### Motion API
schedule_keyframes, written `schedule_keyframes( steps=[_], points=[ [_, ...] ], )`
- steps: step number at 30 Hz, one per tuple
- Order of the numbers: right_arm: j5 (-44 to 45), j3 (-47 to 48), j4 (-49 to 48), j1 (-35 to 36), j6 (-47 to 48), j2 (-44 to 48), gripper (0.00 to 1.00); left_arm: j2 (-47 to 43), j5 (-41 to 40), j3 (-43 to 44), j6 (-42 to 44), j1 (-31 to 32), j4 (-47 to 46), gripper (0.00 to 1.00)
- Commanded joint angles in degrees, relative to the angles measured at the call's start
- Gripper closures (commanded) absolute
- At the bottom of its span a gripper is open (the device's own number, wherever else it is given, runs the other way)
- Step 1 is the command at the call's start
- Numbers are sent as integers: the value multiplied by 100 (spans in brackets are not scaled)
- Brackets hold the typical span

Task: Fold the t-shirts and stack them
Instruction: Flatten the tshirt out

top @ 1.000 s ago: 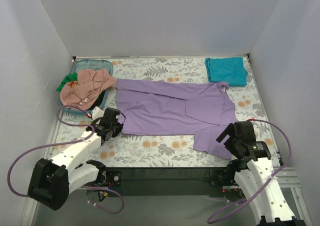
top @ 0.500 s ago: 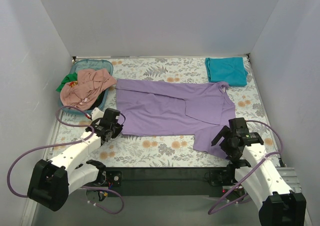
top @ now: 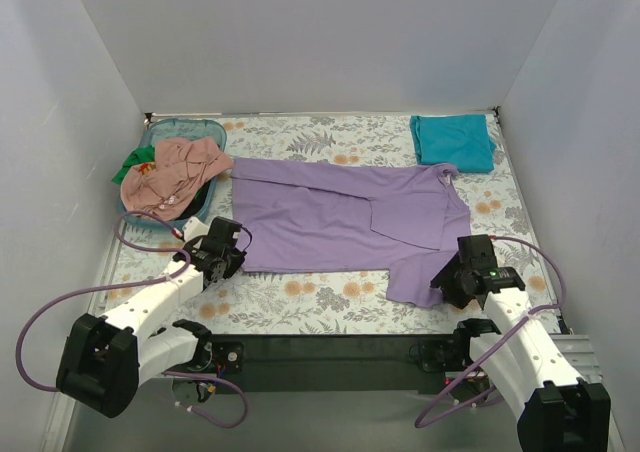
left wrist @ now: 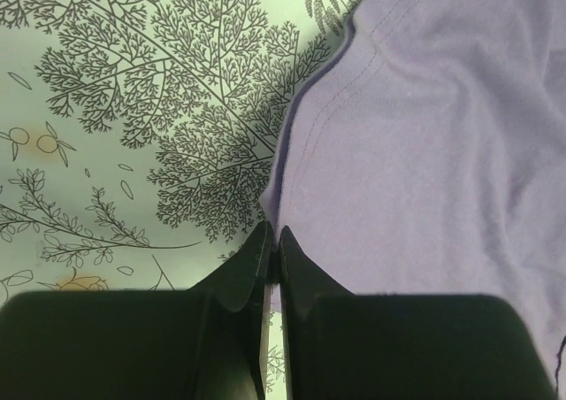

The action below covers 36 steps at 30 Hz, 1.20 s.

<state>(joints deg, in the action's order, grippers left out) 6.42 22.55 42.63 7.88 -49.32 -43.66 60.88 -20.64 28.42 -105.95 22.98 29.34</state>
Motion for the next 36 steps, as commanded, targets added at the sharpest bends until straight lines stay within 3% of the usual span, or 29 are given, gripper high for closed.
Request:
schedule_keyframes(
  steps=[1, 2, 3, 9, 13, 18, 24, 36],
  points=[
    [106, -391, -800, -6, -60, -90, 49, -94, -230, 110, -66, -13, 168, 100],
    [158, -400, -818, -6, -43, -47, 58, -112, -238, 119, -75, -22, 186, 100],
    [202, -400, -818, -6, -25, -3, 73, -129, -247, 128, -101, -22, 221, 100],
    [308, -304, -748, -14, 388, 305, 99, -349, -291, 234, -189, -22, 528, 100],
    [307, 117, -590, -6, 520, 612, 99, -647, -177, 409, -101, -13, 616, 100],
    [746, 1663, -194, -6, 836, 920, 99, -1420, -168, 988, 162, 22, 713, 100],
    [1134, 3883, -18, -14, 1222, 886, 99, -1808, -115, 2552, 751, 40, 739, 100],
    [905, 8386, 61, -14, 2058, -336, 99, -1808, -1, 5837, 1524, 40, 748, 100]
  ],
)
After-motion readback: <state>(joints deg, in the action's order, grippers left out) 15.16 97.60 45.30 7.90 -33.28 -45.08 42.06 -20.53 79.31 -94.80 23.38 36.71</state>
